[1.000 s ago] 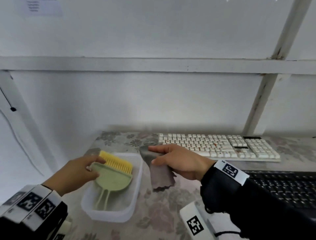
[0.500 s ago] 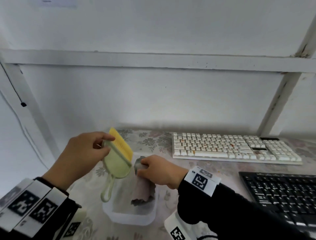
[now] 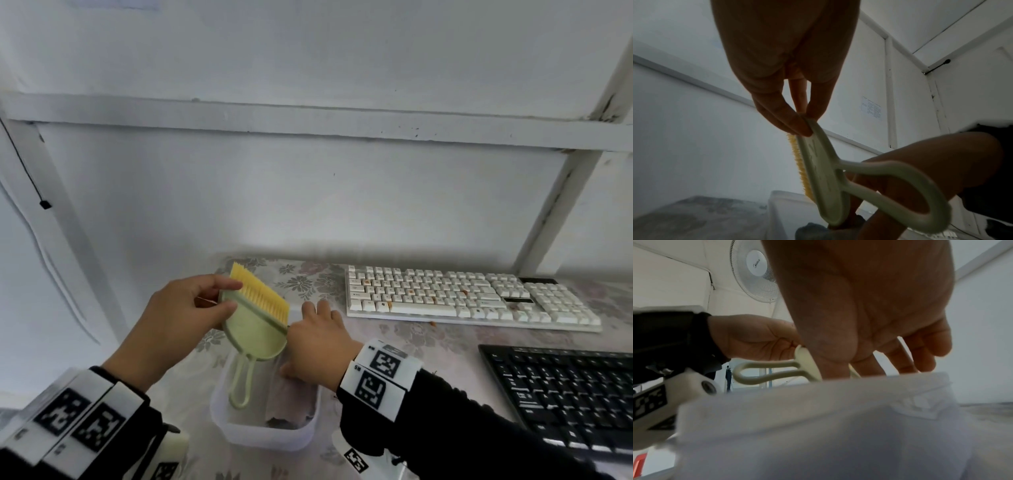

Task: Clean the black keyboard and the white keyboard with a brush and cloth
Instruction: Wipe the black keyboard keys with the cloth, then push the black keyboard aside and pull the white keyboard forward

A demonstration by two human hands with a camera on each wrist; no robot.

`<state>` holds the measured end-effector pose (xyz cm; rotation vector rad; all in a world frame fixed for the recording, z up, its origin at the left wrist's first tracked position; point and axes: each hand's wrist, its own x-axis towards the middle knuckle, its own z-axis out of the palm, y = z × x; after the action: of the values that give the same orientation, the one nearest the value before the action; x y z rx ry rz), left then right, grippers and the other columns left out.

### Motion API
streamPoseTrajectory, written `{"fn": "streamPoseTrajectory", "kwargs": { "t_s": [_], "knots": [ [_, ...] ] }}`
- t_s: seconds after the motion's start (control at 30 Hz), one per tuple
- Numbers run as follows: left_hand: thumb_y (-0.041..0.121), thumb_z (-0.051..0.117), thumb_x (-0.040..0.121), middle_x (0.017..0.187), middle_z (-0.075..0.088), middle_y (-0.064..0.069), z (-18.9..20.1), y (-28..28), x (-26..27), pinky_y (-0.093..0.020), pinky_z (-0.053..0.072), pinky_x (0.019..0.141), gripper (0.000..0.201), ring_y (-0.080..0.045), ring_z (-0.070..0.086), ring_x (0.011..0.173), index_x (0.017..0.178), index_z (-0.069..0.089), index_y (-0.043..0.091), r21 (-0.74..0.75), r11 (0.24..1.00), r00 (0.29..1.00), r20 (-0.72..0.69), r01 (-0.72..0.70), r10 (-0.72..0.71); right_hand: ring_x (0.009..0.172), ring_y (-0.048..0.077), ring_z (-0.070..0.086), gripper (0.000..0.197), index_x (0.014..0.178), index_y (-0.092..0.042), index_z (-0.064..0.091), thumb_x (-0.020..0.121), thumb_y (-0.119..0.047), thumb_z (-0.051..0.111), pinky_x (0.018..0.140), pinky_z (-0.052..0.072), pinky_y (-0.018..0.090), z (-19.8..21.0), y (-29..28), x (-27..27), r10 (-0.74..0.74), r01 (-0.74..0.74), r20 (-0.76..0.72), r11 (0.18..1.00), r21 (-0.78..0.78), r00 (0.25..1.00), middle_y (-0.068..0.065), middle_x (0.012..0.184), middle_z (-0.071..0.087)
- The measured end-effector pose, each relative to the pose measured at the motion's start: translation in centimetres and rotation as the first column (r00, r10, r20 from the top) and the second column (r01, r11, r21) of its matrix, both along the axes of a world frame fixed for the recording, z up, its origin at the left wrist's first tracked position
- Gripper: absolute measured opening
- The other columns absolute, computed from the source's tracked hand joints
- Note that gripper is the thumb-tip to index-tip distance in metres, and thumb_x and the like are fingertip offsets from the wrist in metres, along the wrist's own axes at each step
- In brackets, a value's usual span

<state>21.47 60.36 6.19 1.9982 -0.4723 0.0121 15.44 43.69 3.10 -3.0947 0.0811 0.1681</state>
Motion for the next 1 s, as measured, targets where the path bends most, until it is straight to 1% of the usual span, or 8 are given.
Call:
{"fn": "streamPoseTrajectory", "kwargs": {
  "t_s": [0.1,0.27,0.37,0.43,0.5,0.6,0.83,1.0],
  "knots": [
    [0.006,0.068,0.08,0.079,0.068,-0.005,-0.9,-0.2,0.1,-0.032,0.055,0.073,0.025,-0.015,0.067,0.066,0.091,0.072,0.028,0.001,1.0,0.998,-0.056,0.015,-0.015,0.123,0.035,0.027,0.038,0.117,-0.009,0.059,0.087,-0.033,0.059,0.1,0.025,0.047,0.2,-0.9,-0.4,-0.013,0.013,-0.041,1.0,-0.011,0.999,0.015,0.127,0.037],
    [0.001,0.063,0.083,0.087,0.07,-0.01,-2.3,-0.1,0.6,-0.015,0.05,0.055,0.025,-0.016,0.063,0.068,0.098,0.069,0.019,0.0,0.999,0.984,-0.177,0.036,-0.035,0.125,0.035,0.024,0.042,0.112,-0.006,0.059,0.086,-0.04,0.058,0.099,0.026,0.05,-0.2,-1.8,-1.5,-0.009,0.01,-0.03,0.998,0.058,1.0,0.01,0.131,0.033],
    [-0.001,0.059,0.084,0.092,0.069,-0.006,-3.0,0.3,1.0,-0.025,0.048,0.063,0.03,-0.02,0.061,0.074,0.1,0.068,0.022,0.117,0.993,0.982,-0.187,0.022,0.0,0.123,0.034,0.027,0.043,0.108,-0.007,0.062,0.088,-0.044,0.053,0.094,0.029,0.048,-0.5,-2.3,-2.1,0.013,-0.009,-0.038,0.996,0.092,0.999,0.006,0.134,0.034],
    [-0.008,0.055,0.084,0.093,0.067,-0.012,-3.3,0.2,1.2,-0.029,0.052,0.063,0.032,-0.024,0.061,0.075,0.103,0.067,0.016,0.124,0.992,0.977,-0.212,0.001,0.026,0.119,0.033,0.03,0.043,0.112,-0.008,0.06,0.091,-0.043,0.047,0.091,0.029,0.048,-0.7,-2.6,-2.4,0.018,-0.013,-0.045,0.994,0.108,0.999,0.007,0.128,0.04],
    [-0.015,0.05,0.084,0.09,0.064,-0.018,-3.3,0.0,1.1,-0.022,0.055,0.054,0.032,-0.025,0.059,0.071,0.105,0.063,0.006,0.054,0.998,0.965,-0.261,-0.016,0.029,0.117,0.033,0.032,0.044,0.119,-0.007,0.056,0.093,-0.041,0.043,0.092,0.029,0.049,-0.8,-2.6,-2.6,0.023,-0.018,-0.047,0.994,0.112,0.999,0.007,0.127,0.043],
    [-0.017,0.049,0.084,0.089,0.062,-0.019,-3.0,-0.3,1.2,-0.013,0.051,0.045,0.031,-0.024,0.057,0.068,0.101,0.063,0.005,0.002,1.0,0.953,-0.304,-0.021,0.02,0.116,0.035,0.034,0.043,0.121,-0.007,0.053,0.093,-0.039,0.042,0.093,0.03,0.05,-0.9,-2.7,-2.7,0.031,-0.025,-0.047,0.991,0.132,0.998,0.009,0.127,0.044],
    [-0.017,0.049,0.083,0.091,0.063,-0.021,-2.7,-0.9,0.9,-0.018,0.055,0.05,0.031,-0.029,0.059,0.076,0.096,0.064,0.007,0.025,0.999,0.936,-0.353,0.024,-0.014,0.118,0.035,0.033,0.052,0.129,-0.007,0.049,0.094,-0.045,0.045,0.093,0.033,0.05,-0.1,-3.6,-4.3,0.089,-0.082,-0.03,0.977,0.194,0.996,0.007,0.137,0.038],
    [-0.006,0.059,0.083,0.088,0.068,-0.012,-4.0,-0.4,1.3,-0.034,0.049,0.065,0.03,-0.03,0.06,0.079,0.095,0.066,0.021,0.163,0.987,0.957,-0.288,0.005,0.042,0.126,0.035,0.029,0.052,0.128,-0.006,0.048,0.095,-0.046,0.044,0.097,0.033,0.051,2.0,-6.8,-7.3,0.095,-0.088,-0.017,0.968,0.237,0.995,0.005,0.145,0.033]
  ]
}}
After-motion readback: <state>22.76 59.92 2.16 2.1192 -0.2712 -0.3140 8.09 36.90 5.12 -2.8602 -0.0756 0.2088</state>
